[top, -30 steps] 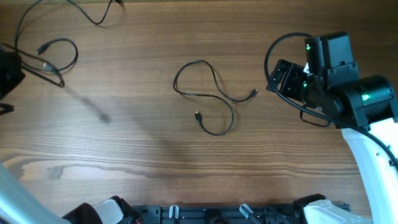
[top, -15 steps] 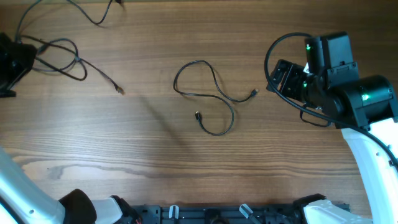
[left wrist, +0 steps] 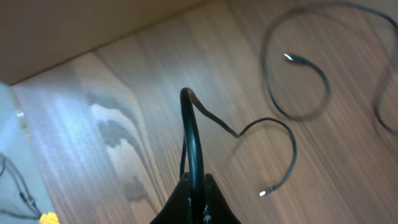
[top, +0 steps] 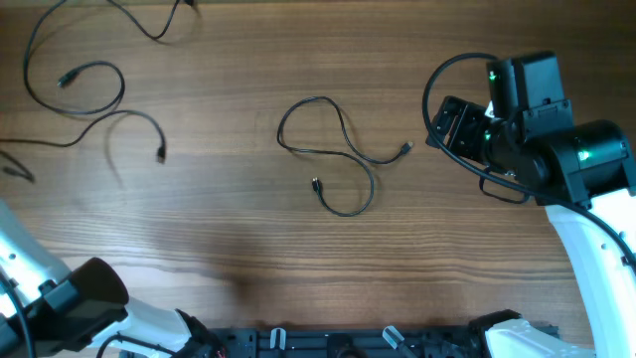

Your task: Untangle cables

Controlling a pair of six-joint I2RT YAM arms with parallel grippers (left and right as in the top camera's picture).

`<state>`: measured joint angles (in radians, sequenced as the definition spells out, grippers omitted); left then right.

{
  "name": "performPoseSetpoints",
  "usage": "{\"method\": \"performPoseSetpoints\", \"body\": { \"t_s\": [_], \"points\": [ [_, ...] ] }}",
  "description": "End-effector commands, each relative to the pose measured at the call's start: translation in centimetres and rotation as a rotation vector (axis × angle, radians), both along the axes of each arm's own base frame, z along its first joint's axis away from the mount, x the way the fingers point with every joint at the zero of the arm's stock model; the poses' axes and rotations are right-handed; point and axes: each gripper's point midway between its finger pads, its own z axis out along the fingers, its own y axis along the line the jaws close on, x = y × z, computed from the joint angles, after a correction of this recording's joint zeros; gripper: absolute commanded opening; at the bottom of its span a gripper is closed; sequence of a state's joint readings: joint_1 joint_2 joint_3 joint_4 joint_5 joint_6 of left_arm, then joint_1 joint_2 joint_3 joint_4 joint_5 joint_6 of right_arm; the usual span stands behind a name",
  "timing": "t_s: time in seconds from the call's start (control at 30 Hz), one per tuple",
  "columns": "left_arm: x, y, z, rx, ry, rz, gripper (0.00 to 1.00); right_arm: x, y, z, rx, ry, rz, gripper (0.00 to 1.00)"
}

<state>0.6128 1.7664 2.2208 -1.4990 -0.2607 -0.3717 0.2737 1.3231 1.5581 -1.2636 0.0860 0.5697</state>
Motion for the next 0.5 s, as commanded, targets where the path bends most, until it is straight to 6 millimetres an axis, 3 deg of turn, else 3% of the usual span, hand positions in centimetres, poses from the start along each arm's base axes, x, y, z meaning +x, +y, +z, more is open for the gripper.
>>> {"method": "performPoseSetpoints", "body": {
  "t_s": [0.0, 0.1, 0.2, 0.43, 0.47],
  "points": [
    [-2.2, 3.2, 0.4, 0.067, -0.016, 0.219, 0.04, 0.1, 0.1, -0.4, -0.006, 0.011, 0.019, 1.00],
    [-1.3, 3.9, 1.0, 0.093, -0.061, 0.222, 0.04, 0.2, 0.1, -0.3, -0.005, 0.007, 0.019, 1.00],
    [-0.5, 4.6, 0.3, 0.093, -0.060, 0.222, 0.06, 0.2, 0.1, -0.3, -0.005, 0.007, 0.019, 1.00],
    [1.7, 6.3, -5.6, 0.014, 0.049, 0.241, 0.04, 0.2, 0.1, -0.4, -0.005, 0.007, 0.019, 1.00],
    [2.6, 6.9, -7.2, 0.002, 0.067, 0.241, 0.05, 0.2, 0.1, -0.4, -0.005, 0.007, 0.019, 1.00]
  ]
}}
